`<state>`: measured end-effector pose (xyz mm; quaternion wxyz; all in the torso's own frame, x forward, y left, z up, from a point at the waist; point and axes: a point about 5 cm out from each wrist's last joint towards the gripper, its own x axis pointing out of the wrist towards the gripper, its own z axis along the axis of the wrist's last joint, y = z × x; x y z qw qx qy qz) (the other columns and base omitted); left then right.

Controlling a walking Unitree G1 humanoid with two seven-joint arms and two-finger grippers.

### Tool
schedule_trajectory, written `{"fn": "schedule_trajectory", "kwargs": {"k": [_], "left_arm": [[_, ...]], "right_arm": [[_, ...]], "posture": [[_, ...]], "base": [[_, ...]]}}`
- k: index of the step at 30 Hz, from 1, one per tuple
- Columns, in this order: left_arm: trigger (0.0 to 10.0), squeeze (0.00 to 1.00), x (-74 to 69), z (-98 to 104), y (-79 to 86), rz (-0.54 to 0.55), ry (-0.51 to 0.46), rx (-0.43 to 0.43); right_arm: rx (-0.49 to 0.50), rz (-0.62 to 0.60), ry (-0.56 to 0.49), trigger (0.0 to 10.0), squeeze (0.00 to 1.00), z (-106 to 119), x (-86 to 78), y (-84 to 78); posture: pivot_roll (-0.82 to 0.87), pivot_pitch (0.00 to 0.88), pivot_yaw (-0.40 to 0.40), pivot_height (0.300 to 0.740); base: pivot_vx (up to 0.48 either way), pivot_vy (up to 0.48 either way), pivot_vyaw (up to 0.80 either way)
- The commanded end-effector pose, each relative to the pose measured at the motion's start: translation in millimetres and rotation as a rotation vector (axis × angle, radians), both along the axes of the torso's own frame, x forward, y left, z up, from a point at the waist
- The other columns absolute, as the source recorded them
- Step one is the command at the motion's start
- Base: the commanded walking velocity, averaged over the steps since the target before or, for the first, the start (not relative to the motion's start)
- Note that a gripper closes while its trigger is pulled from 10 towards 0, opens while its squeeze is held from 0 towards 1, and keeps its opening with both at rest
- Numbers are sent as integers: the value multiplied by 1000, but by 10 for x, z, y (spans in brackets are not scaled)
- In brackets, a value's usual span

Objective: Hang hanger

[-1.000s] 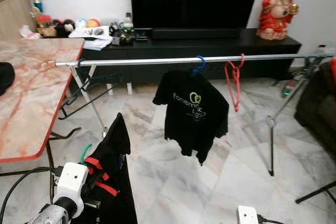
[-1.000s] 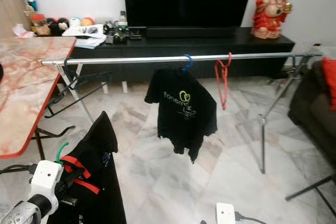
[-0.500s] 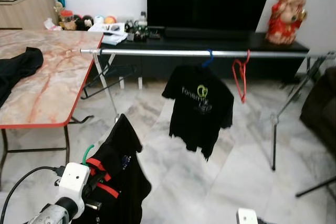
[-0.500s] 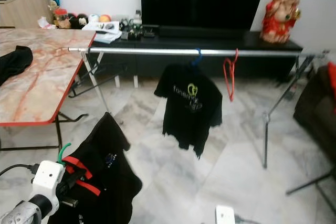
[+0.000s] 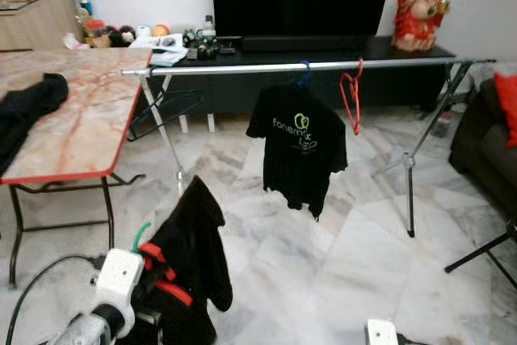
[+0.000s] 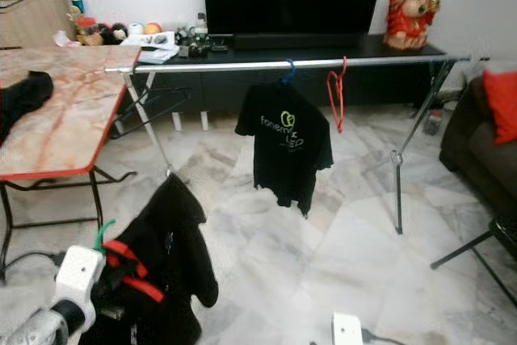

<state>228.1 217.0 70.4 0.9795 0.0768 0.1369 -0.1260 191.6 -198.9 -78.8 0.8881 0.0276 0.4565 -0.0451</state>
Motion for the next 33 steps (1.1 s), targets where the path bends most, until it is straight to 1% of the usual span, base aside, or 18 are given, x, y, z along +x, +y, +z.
{"fn": "schedule_trajectory", "kwargs": {"k": [1, 9, 17, 19, 20, 22, 23, 26, 28, 31, 33], "left_arm": [[10000, 0, 2, 51, 34, 1, -13, 14], [10000, 0, 15, 69, 8, -11, -11, 14], [10000, 0, 48, 93, -32, -38, -5, 15], [10000, 0, 68, 106, -38, -57, -6, 42], [10000, 0, 101, 116, -44, -73, -1, 74], [10000, 0, 125, 128, -47, -81, 0, 82], [10000, 0, 165, 153, -68, -104, -2, 85], [10000, 0, 226, 184, -134, -160, -1, 100], [10000, 0, 241, 193, -164, -182, 0, 102], [10000, 0, 353, 261, -293, -240, -19, 101], [10000, 0, 432, 295, -378, -279, -32, 110]], "right_arm": [[11, 4, -6, 10000, 0, 6, 25, 45], [13, 9, -15, 10000, 0, 13, 36, 45], [3, 59, -43, 10000, 0, 39, 76, 52], [3, 80, -58, 10000, 0, 50, 92, 59], [12, 93, -72, 10000, 0, 59, 103, 69], [21, 100, -81, 10000, 0, 64, 110, 78], [14, 144, -90, 10000, 0, 76, 128, 91], [-25, 255, -106, 10000, 0, 103, 165, 107], [-30, 269, -114, 10000, 0, 110, 174, 110], [-21, 270, -184, 10000, 0, 153, 213, 122], [2, 292, -234, 10000, 0, 189, 246, 148]], "posture": [[143, 0, -18, 740], [142, 0, -19, 740], [151, 11, -20, 740], [152, 12, -19, 740], [153, 13, -18, 740], [149, 14, -16, 740], [144, 14, -14, 740], [143, 14, -14, 740], [145, 13, -15, 740], [148, 13, -18, 740], [142, 11, -23, 740]], "base": [[-270, 0, 0], [-270, 0, 0], [-233, 0, 0], [0, 0, 0], [0, 0, 0], [0, 0, 0], [0, 0, 0], [0, 0, 0], [0, 0, 0], [0, 0, 0], [0, 0, 0]]}}
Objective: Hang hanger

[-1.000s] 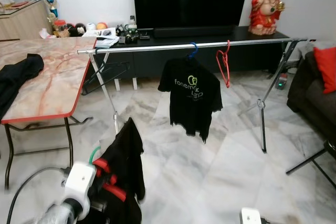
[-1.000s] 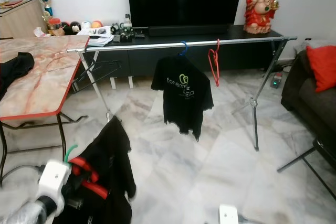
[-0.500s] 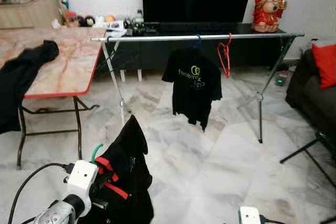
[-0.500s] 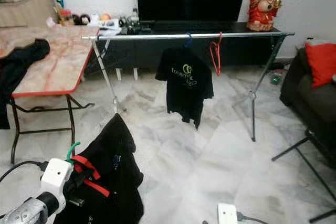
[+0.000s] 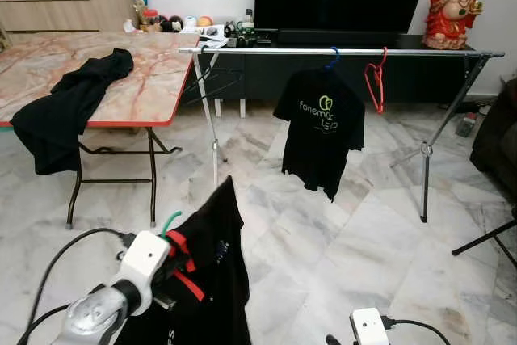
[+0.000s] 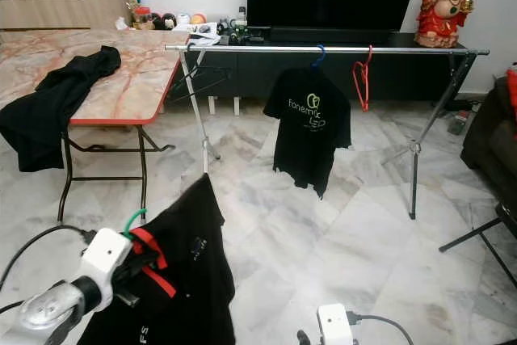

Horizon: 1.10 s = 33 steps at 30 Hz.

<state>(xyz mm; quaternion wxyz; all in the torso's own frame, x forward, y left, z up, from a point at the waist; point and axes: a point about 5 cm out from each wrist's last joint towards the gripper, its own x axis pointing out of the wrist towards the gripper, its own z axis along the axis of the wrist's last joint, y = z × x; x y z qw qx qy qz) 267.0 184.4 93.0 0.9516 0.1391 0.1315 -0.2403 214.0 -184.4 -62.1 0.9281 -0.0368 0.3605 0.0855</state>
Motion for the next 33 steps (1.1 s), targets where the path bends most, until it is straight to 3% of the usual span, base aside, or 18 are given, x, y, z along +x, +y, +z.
{"fn": "schedule_trajectory", "kwargs": {"k": [1, 6, 12, 17, 18, 21, 25, 27, 33], "left_arm": [[10000, 0, 68, 76, -80, -44, -33, 15], [10000, 0, 215, 190, -249, -110, -59, 3], [10000, 0, 283, 283, -342, -169, -91, 15], [10000, 0, 365, 349, -394, -238, -140, 107], [10000, 0, 397, 379, -418, -269, -164, 156], [10000, 0, 442, 381, -453, -296, -178, 190], [10000, 0, 483, 393, -580, -336, -175, 128], [10000, 0, 493, 433, -699, -367, -185, 78], [10000, 0, 483, 482, -855, -404, -196, 25]], "right_arm": [[19, 15, -39, 10000, 0, 35, 33, 13], [87, 96, -92, 10000, 0, 84, 62, 87], [133, 197, -88, 10000, 0, 97, 61, 159], [104, 317, -99, 10000, 0, 120, 68, 205], [107, 326, -104, 10000, 0, 125, 69, 208], [117, 301, -127, 10000, 0, 138, 76, 198], [194, 324, -135, 10000, 0, 155, 68, 240], [175, 412, -126, 10000, 0, 159, 60, 274], [180, 450, -130, 10000, 0, 168, 53, 287]], "posture": [[142, 11, -23, 740], [125, 2, -21, 740], [125, 0, -26, 740], [121, 0, -29, 740], [116, 0, -29, 740], [112, 0, -30, 740], [99, 0, -28, 740], [93, 0, -31, 740], [93, 0, -37, 740]], "base": [[0, 0, 0], [0, 0, 0], [0, 0, 0], [0, 0, 0], [0, 0, 0], [0, 0, 0], [0, 0, 0], [0, 0, 0], [0, 0, 0]]}}
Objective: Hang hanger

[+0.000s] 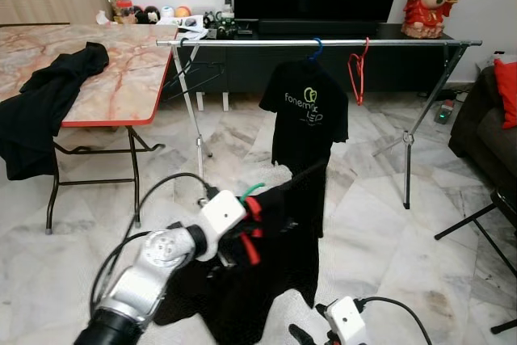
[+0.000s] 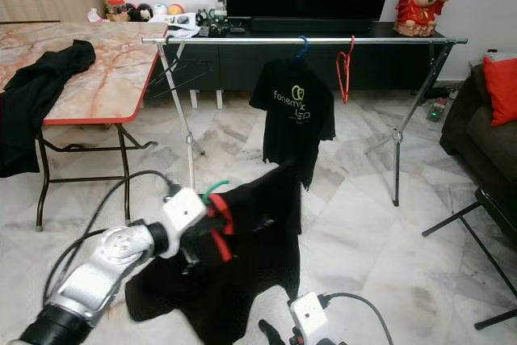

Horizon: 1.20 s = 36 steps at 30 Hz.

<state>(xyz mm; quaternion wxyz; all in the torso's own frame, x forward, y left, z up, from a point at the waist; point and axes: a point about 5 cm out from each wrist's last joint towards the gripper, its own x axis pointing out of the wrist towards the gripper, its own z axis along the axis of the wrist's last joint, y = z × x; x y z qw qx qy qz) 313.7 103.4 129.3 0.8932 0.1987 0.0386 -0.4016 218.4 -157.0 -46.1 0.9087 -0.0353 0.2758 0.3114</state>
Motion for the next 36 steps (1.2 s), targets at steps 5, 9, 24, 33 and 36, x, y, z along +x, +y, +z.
{"fn": "schedule_trajectory", "kwargs": {"k": [5, 9, 24, 33, 36], "left_arm": [[10000, 0, -58, 73, -153, -93, -8, -32], [10000, 0, -112, -13, -98, -109, 44, -4], [10000, 0, -189, -78, -52, -150, 106, 15], [10000, 0, -116, 13, -50, -130, 99, -12], [10000, 0, -91, 53, -65, -130, 92, -22]], "right_arm": [[-28, 27, -41, 10000, 0, 30, 25, -1], [111, -39, -424, 10000, 0, 735, 700, 110], [183, 98, -553, 10000, 0, 1065, 820, 190], [5, 120, -383, 10000, 0, 675, 587, 93], [-9, 85, -375, 10000, 0, 642, 577, 68]], "posture": [[88, 0, -45, 740], [91, 0, -49, 740], [94, 0, -46, 740], [97, 0, -45, 740], [98, 0, -43, 740]], "base": [[0, 0, 0], [0, 0, 0], [0, 0, 0], [0, 0, 0], [0, 0, 0]]}}
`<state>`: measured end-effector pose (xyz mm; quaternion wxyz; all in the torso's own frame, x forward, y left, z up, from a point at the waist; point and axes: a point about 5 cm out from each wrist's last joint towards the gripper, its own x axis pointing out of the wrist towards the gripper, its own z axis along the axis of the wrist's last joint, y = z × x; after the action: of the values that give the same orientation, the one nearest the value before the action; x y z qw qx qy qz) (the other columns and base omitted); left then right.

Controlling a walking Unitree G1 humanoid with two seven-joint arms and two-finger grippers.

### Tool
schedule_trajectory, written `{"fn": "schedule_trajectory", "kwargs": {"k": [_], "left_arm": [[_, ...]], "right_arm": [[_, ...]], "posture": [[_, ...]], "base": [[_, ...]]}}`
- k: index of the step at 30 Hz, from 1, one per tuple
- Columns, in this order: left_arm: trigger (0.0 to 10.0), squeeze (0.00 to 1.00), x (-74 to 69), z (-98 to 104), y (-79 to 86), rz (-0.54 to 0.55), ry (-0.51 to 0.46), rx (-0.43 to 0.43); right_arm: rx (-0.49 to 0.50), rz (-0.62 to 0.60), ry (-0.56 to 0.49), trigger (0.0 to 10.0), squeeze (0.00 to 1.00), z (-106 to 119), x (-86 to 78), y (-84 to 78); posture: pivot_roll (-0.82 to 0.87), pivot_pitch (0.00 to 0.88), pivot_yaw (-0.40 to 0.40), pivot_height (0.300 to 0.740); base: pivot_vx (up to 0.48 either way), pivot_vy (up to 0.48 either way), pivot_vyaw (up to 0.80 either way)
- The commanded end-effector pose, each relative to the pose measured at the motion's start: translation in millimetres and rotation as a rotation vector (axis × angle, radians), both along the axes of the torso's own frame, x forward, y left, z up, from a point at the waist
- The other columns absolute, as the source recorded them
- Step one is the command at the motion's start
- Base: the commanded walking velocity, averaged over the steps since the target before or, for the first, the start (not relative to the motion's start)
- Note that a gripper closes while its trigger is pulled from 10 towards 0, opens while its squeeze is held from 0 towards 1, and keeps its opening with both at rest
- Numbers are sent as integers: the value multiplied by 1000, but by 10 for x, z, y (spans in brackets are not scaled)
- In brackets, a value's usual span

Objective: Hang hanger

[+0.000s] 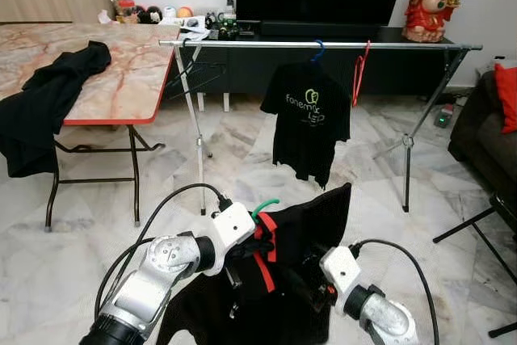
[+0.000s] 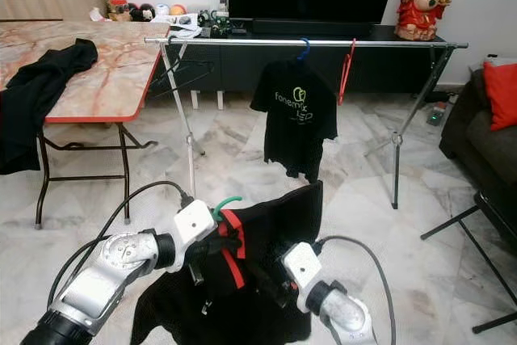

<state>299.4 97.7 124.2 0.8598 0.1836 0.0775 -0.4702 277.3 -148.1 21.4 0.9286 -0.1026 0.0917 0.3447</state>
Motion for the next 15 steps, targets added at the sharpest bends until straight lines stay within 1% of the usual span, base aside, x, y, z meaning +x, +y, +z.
{"fn": "schedule_trajectory", "kwargs": {"k": [1, 4, 9, 15], "left_arm": [[10000, 0, 61, 119, -18, 4, -21, -39], [10000, 0, 60, 168, -77, -17, -17, -65], [10000, 0, 21, 166, -144, -62, -5, -54], [10000, 0, -11, 177, -196, -85, -2, -62]], "right_arm": [[-21, -32, 9, 10000, 0, -42, -14, -22], [-37, -60, 3, 10000, 0, -64, -21, -12], [-53, -119, -9, 10000, 0, -83, 1, 4], [-68, -132, -14, 10000, 0, -90, 15, 18]], "posture": [[97, 0, -43, 740], [102, 0, -43, 740], [105, 0, -42, 740], [110, 0, -45, 740]], "base": [[0, 0, 0], [0, 0, 0], [0, 0, 0], [0, 0, 0]]}}
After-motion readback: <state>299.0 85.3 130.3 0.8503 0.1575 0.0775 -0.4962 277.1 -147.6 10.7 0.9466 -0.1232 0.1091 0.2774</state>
